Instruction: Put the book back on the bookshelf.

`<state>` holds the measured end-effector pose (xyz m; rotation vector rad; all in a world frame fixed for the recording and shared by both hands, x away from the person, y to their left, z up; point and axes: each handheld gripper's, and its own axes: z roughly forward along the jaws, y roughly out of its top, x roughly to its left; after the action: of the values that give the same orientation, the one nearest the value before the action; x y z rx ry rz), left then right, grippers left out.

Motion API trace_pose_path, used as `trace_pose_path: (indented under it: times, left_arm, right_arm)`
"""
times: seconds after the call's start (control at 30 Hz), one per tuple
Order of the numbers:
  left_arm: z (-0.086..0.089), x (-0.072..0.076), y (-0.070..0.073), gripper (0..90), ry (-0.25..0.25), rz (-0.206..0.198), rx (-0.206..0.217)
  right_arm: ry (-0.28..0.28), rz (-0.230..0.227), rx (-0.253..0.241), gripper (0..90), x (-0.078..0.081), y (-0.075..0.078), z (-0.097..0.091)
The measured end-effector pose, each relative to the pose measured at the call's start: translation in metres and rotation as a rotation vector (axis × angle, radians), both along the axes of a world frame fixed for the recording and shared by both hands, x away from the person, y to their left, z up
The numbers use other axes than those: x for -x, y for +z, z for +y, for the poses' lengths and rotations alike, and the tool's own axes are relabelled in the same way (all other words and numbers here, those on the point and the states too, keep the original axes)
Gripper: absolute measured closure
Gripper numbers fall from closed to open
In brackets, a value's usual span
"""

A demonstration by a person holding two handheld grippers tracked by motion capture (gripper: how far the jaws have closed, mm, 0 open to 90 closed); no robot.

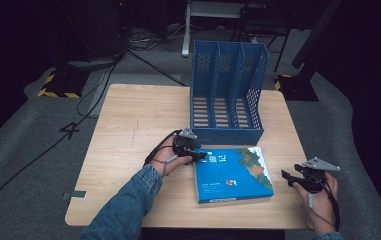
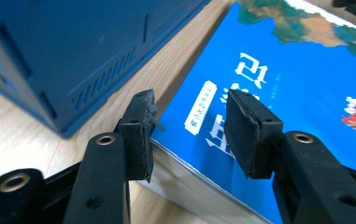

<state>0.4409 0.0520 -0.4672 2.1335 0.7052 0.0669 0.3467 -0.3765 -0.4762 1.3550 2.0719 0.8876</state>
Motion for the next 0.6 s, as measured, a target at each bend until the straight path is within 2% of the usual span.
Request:
trace_pose_path:
  times: [0.1,0.2,0.33,0.4,0.53,0.57,0.6]
  left_arm:
    - [0.0,0.005,0.007,53.5,-0.025,-0.044,0.01]
    - [0.001,0.009,0.013,56.4,-0.053,-0.075,0.04]
    - [0.002,0.012,0.018,59.7,-0.08,-0.077,0.098]
    - [0.003,0.012,0.016,60.1,-0.068,-0.055,0.099]
    - [0.006,0.007,-0.001,58.1,0.01,0.045,0.012]
    - [0.006,0.007,-0.004,56.5,0.024,0.079,0.006]
    - [0.007,0.006,-0.005,54.4,0.028,0.092,0.004]
  right_arm:
    - [-0.002,-0.005,0.003,39.5,0.0,0.001,0.0]
    - [-0.001,-0.009,0.007,39.5,0.0,0.001,0.001]
    - [0.006,-0.01,0.011,39.5,0.0,0.001,0.003]
    - [0.01,-0.012,0.012,39.5,0.0,0.001,0.003]
    - [0.016,-0.01,0.013,39.4,0.001,0.001,0.004]
    - [0.016,-0.009,0.013,39.4,0.001,0.001,0.003]
    - [0.013,-0.007,0.013,39.3,0.001,0.001,0.003]
